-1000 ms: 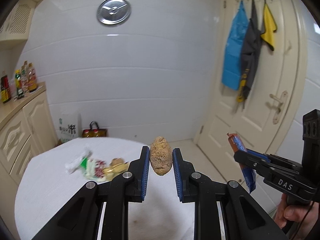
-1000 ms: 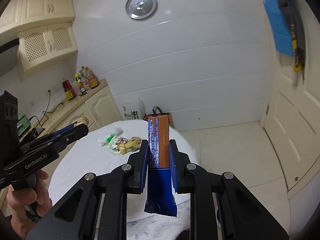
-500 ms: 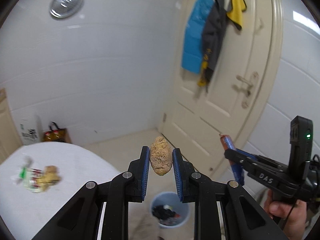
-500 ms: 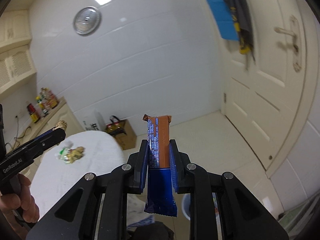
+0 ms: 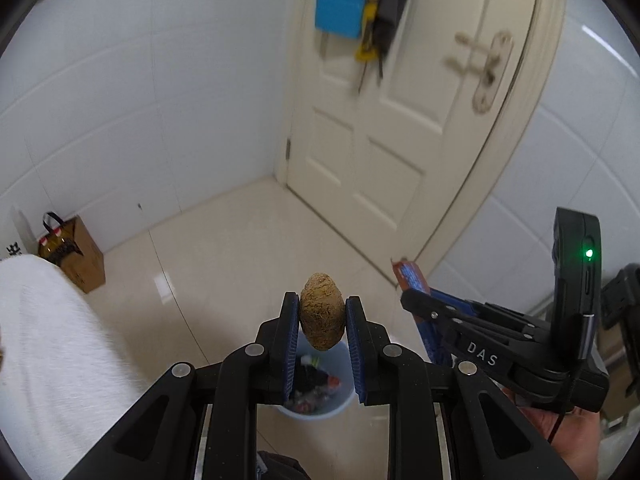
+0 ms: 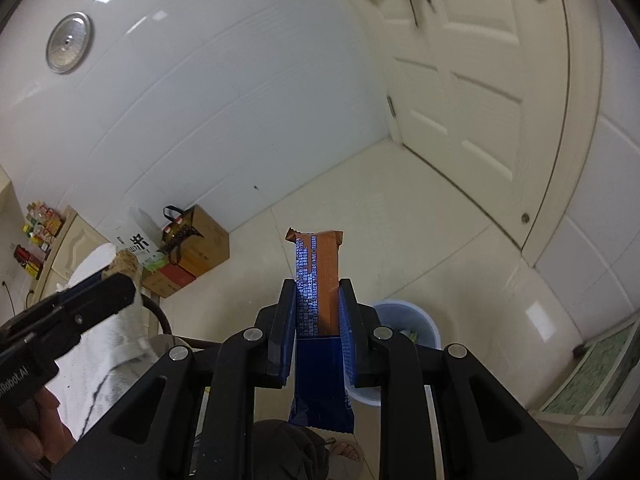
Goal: Collect trash
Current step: 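Carry the blue snack bar and brown nut over to the blue bin, then open both tools over the blue bin to drop the items, then return both open tools to the table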
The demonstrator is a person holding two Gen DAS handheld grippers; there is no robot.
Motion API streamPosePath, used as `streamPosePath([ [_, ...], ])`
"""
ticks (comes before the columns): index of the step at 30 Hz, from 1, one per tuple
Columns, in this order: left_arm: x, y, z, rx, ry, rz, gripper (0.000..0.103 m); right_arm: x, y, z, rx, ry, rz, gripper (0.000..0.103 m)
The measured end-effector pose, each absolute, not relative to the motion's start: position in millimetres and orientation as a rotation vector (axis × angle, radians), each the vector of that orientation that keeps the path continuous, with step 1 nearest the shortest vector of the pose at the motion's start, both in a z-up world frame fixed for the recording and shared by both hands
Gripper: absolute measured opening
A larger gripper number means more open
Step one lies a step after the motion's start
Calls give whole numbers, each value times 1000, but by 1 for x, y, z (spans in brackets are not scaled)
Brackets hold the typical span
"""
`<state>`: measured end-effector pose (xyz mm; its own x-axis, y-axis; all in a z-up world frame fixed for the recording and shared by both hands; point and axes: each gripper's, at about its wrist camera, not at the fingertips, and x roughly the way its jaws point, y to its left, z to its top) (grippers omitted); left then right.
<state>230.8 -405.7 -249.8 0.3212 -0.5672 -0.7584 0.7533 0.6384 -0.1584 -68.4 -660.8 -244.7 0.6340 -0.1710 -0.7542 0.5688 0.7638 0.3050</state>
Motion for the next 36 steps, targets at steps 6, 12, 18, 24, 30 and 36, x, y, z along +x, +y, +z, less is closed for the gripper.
streamPosePath([
  [6,266,-444,-285,265,982,-873,19,-57,-685,-279,616,822,-463,20],
  [12,305,-494,-315,293,1079,-848,36,-46,-702,-310,657,881,-487,23],
  [18,318,-506,-310,299,1044,-798,91,-54,-707,-318,698,886,-520,53],
  [24,320,-498,-294,285,1007,-755,97,-64,-700,-306,712,849,-558,102],
  [30,290,-466,-265,252,943,-747,102,-65,-684,-283,667,838,-588,103],
  [36,258,-412,-231,211,883,-748,102,-65,-659,-251,616,803,-579,103],
])
